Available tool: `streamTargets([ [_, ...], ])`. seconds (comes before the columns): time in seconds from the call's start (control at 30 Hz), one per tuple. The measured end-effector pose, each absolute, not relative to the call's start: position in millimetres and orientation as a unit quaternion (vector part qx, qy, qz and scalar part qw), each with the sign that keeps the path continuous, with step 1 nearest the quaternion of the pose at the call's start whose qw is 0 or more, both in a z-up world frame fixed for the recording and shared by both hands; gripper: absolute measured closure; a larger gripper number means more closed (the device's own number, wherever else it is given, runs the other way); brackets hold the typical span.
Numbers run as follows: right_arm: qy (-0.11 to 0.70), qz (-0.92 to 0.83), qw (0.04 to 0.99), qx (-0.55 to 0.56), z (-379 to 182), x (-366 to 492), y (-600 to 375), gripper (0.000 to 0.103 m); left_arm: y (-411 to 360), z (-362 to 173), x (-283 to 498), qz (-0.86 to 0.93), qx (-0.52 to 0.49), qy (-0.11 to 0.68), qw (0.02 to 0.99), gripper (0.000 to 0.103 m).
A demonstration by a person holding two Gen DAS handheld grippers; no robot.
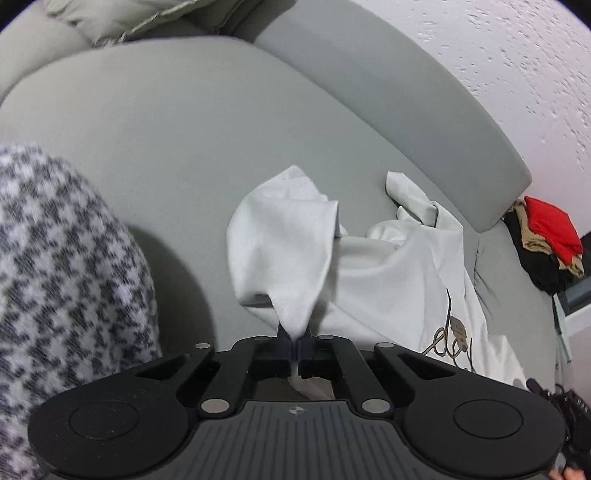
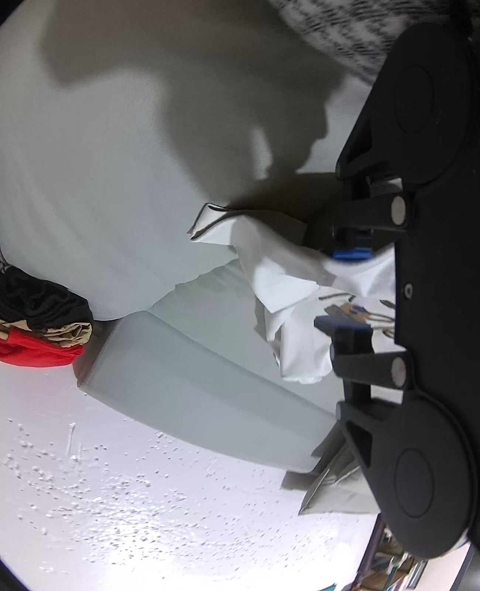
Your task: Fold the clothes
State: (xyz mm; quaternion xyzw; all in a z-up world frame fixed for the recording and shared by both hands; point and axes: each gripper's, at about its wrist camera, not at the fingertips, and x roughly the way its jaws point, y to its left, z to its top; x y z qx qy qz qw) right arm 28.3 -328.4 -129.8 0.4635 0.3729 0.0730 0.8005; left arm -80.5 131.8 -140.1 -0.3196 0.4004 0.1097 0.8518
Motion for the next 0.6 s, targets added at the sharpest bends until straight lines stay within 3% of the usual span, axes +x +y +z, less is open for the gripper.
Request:
streamTargets([
  [0.13,0.381,0.066,0.801,0.458,-132,32,-329,0.071,139,-132,-87,0.091,-0.324,0.399,0.853,0.103],
  [0.2,0.394,0.060,0.801,0.446,-129,31,-328,0.096,148,-121,-92,0.076,-0.341,0.396,0.849,0.103],
  [0.4,0.432,0.056,0.787,0.437,-103,19,-328,0.100,190,-73,-113,-0.004,-0.420,0.343,0.840,0.103],
  [0.6,0.380,0.129,0.761,0.509,-48,54,-306,0.100,223,-4,-51,-0.025,-0.480,0.285,0.829,0.103],
])
